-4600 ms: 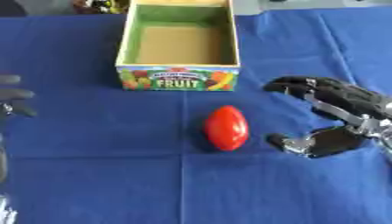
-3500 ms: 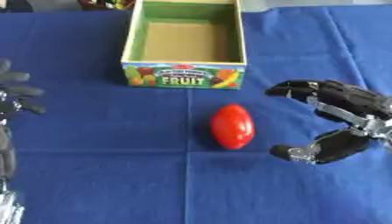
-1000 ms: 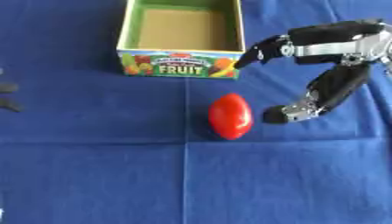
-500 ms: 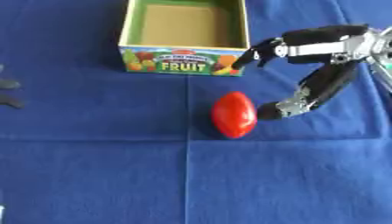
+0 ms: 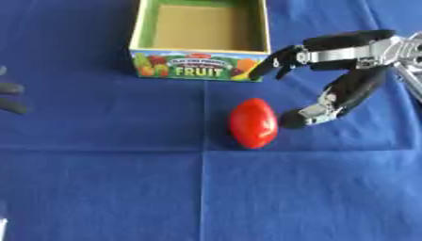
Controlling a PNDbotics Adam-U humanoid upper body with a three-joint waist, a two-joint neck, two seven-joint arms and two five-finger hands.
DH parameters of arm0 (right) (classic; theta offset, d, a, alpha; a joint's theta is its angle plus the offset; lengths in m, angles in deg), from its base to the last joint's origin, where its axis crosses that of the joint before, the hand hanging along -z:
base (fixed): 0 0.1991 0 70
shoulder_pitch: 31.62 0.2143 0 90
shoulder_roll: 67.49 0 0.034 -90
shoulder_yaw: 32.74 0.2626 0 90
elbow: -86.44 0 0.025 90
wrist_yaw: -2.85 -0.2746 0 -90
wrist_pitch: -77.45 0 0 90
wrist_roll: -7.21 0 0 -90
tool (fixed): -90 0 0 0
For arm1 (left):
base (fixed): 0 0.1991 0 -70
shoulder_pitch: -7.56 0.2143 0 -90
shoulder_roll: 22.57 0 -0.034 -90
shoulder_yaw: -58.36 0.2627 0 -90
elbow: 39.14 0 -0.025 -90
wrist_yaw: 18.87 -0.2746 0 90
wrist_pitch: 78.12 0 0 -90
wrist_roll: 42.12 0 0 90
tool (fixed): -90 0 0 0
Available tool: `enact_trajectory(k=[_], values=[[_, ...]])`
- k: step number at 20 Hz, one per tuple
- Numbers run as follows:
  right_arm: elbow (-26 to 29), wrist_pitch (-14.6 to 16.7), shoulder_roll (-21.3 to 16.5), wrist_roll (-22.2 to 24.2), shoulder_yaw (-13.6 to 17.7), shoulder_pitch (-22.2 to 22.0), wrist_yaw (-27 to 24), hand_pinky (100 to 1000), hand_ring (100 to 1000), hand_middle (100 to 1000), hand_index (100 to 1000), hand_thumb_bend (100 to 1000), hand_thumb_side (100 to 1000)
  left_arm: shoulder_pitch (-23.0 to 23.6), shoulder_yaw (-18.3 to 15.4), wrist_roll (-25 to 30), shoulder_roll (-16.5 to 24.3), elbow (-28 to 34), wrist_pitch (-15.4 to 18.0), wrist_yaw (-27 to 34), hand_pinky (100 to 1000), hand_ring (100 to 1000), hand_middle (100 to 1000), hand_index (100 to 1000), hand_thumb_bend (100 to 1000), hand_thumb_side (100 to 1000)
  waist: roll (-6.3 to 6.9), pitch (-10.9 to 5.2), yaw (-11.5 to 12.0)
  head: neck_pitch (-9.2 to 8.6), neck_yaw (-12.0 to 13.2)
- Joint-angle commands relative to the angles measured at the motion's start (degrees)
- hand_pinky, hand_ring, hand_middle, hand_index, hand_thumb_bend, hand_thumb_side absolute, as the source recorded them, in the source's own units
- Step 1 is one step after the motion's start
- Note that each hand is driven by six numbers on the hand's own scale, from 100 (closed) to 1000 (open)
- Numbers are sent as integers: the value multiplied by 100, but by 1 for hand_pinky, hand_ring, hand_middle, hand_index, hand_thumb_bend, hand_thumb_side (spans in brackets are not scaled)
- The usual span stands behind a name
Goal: Pick up objects on the table and place them in the box.
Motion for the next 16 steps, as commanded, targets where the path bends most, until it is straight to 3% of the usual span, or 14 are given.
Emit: enact_trajectory(k=[1, 7, 16], values=[[115, 42, -88, -6, 72, 39, 137, 890, 982, 916, 1000, 471, 730, -34, 22, 11, 15, 109, -4, 7, 428, 577, 628, 811, 100, 1000, 6, -118, 4, -187, -161], [148, 164, -20, -6, -40, 48, 633, 904, 985, 927, 1000, 486, 718, -25, 24, 15, 9, 109, -7, 9, 428, 577, 629, 811, 100, 1000, 23, -127, -2, -352, -332], [230, 257, 127, -159, -71, 19, 1427, 912, 975, 929, 1000, 499, 706, -15, 20, 16, -8, 109, -17, 14, 428, 577, 629, 810, 100, 1000, 27, -101, 4, -410, -393]])
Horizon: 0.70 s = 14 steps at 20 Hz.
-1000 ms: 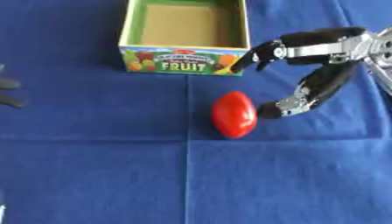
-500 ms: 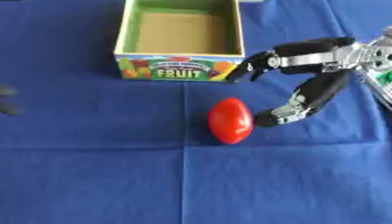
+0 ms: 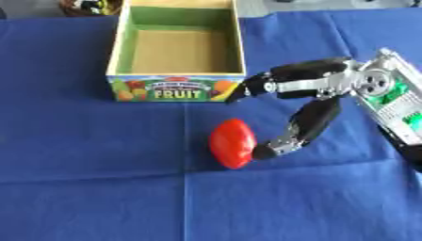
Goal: Pick up objects on the table and place them in the box.
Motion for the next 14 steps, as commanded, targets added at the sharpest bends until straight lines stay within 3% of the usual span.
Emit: enact_trajectory(k=[1, 14], values=[[138, 26, 2, -109, 8, 28, 306, 912, 975, 929, 1000, 499, 706, -19, -3, 8, 18, 109, -4, 14, 428, 577, 629, 810, 100, 1000, 6, -99, 7, -74, -21], [282, 180, 220, -246, -103, -170, 740, 906, 967, 914, 1000, 517, 679, -19, 4, 28, 5, 109, -3, 35, 428, 577, 630, 810, 100, 1000, 29, -70, -5, -87, -47]])
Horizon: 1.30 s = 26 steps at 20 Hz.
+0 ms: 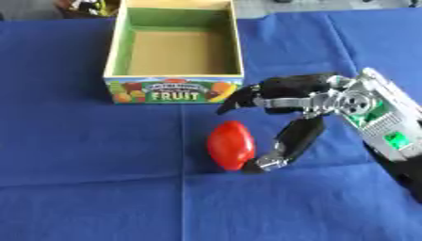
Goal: Pick up objects on the table and place them in the box.
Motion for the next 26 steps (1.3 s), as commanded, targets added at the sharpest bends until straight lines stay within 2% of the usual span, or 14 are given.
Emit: enact_trajectory(k=[1, 6, 14, 26], values=[[129, 6, -70, -67, 38, 37, 99, 908, 957, 914, 1000, 550, 648, -19, 1, 18, 22, 109, 5, 24, 428, 577, 629, 809, 100, 1000, 1, -103, -1, -63, -10], [87, 7, -164, -337, 21, 97, 473, 911, 936, 915, 1000, 563, 634, -21, 17, 34, 14, 109, 6, 38, 428, 577, 629, 808, 100, 1000, 8, -78, 10, -84, -32], [-146, 299, -32, -458, -207, 29, 1131, 906, 932, 906, 1000, 561, 630, -24, 12, 20, 7, 109, 7, 47, 425, 575, 627, 806, 100, 1000, 6, -54, 27, -91, -60], [-271, 455, 32, -601, -284, 19, 1328, 896, 914, 885, 1000, 562, 619, -51, 33, 18, -4, 109, -1, 56, 425, 574, 627, 804, 100, 1000, 21, -13, 21, -121, -71]])
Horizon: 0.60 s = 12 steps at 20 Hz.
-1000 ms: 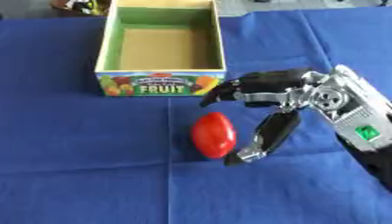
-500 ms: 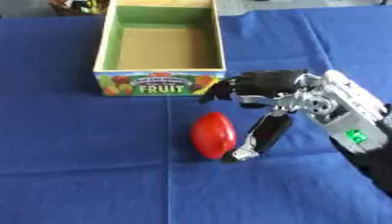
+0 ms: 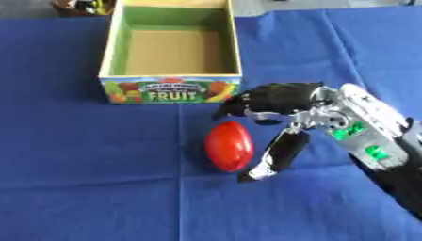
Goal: Pick up objects on the table and place them in the box.
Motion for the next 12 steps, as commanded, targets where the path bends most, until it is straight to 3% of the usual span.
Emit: enact_trajectory(k=[1, 10, 12], values=[[-49, 28, -59, -92, 0, 62, 119, 888, 902, 877, 1000, 559, 616, -48, 28, 5, -2, 109, 9, 18, 425, 574, 627, 803, 100, 1000, 4, -96, 0, -70, -17], [-308, 63, 28, -416, -56, 67, 171, 748, 795, 793, 985, 526, 589, -44, 30, -7, -5, 109, -13, 21, 425, 574, 626, 799, 100, 1000, 3, -74, 7, -63, -24], [-318, 55, 33, -502, -52, 67, 152, 658, 744, 749, 958, 521, 569, -42, 30, -10, -6, 109, -15, 22, 425, 575, 626, 798, 100, 1000, 4, -70, 8, -63, -25]])
